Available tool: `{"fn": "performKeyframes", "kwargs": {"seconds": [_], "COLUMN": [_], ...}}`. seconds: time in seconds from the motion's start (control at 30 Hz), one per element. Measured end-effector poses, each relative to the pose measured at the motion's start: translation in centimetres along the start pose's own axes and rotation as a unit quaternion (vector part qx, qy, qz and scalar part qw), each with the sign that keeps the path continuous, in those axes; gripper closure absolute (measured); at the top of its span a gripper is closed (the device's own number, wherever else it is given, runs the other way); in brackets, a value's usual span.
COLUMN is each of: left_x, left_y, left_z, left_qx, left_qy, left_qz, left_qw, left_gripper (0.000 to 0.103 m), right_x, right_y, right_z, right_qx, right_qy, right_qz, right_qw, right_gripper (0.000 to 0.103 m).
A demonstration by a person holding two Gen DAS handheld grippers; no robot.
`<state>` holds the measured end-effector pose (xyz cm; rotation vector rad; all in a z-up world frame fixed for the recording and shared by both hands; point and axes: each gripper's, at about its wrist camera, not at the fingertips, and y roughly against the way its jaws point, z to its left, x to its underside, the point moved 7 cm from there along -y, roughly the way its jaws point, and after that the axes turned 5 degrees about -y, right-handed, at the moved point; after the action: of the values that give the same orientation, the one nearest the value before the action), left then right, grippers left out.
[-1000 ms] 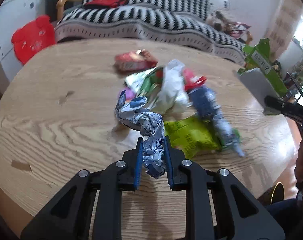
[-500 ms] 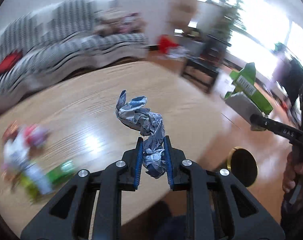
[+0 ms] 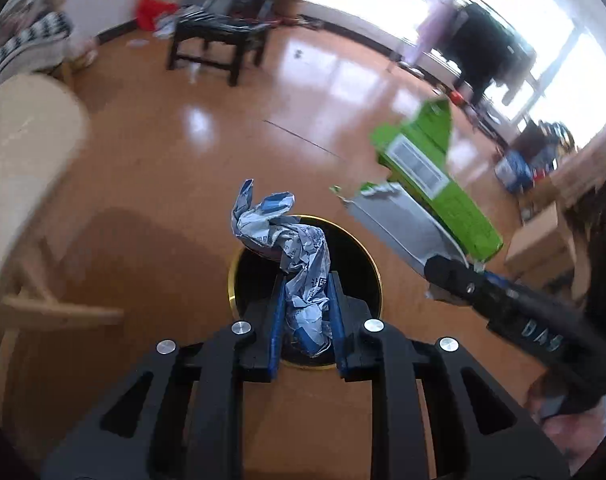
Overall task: Collect trash
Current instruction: 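Carry the box and foil wrapper to the bin and release both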
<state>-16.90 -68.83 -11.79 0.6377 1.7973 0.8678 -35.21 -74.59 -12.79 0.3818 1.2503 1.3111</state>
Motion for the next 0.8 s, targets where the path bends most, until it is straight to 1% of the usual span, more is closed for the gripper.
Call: {"fn": "performKeyframes", "kwargs": {"seconds": [0.03,0.07,0.1,0.13,0.2,0.23,0.3,0.37,0.4,0.7,0.73,0.77,0.8], "left_x": [0.5,1.0,1.2,1.3,1.1,1.1,1.0,0.9,1.4,1.7,1.9,2.0,2.1], "left_y": [-1.2,-2.4,-3.3,-3.9,-4.6,-5.0,-5.4,-5.8,-5.4,-6.3,-6.4,-6.6,-6.7], "left_z": [-0.4,-0.4,-0.2,0.1,0.7,1.0,1.2,1.1,1.1,-0.8,-1.0,-1.1,-1.0], "left_qx": [-0.007,-0.007,-0.001,0.010,-0.003,-0.001,0.005,0.010,0.012,0.055,0.055,0.053,0.049], "left_qy": [-0.022,-0.029,-0.020,-0.010,-0.018,-0.011,-0.001,-0.007,-0.007,-0.019,-0.023,-0.027,-0.029], "left_qz": [0.000,0.013,0.025,0.028,0.030,0.034,0.037,0.035,0.035,0.047,0.050,0.056,0.060], "left_qw": [0.9997,0.9995,0.9995,0.9995,0.9994,0.9994,0.9993,0.9993,0.9993,0.9972,0.9970,0.9967,0.9966], "left_gripper": [0.083,0.083,0.083,0.083,0.083,0.083,0.083,0.083,0.083,0.082,0.079,0.065,0.047], "right_x": [0.1,0.2,0.3,0.4,0.6,0.8,0.9,0.7,0.6,-0.3,-0.3,-0.2,-0.2], "right_y": [-0.7,-1.3,-1.6,-2.0,-2.3,-2.5,-2.9,-2.9,-2.9,-2.6,-2.7,-2.8,-3.0], "right_z": [-0.8,-1.4,-1.7,-2.1,-2.3,-2.6,-2.7,-2.2,-2.2,-1.6,-1.5,-1.5,-1.4], "right_qx": [0.005,0.007,0.008,0.013,0.016,0.017,0.019,0.020,0.020,0.028,0.028,0.027,0.026], "right_qy": [-0.005,-0.010,-0.012,-0.015,-0.022,-0.026,-0.024,-0.023,-0.023,-0.022,-0.020,-0.021,-0.025], "right_qz": [0.007,0.012,0.014,0.016,0.017,0.018,0.021,0.022,0.022,0.014,0.016,0.018,0.022], "right_qw": [1.000,1.000,1.000,1.000,0.999,0.999,0.999,0.999,0.999,0.999,0.999,0.999,0.999], "right_gripper": [0.075,0.075,0.075,0.075,0.075,0.075,0.075,0.075,0.075,0.075,0.073,0.068,0.053]}}
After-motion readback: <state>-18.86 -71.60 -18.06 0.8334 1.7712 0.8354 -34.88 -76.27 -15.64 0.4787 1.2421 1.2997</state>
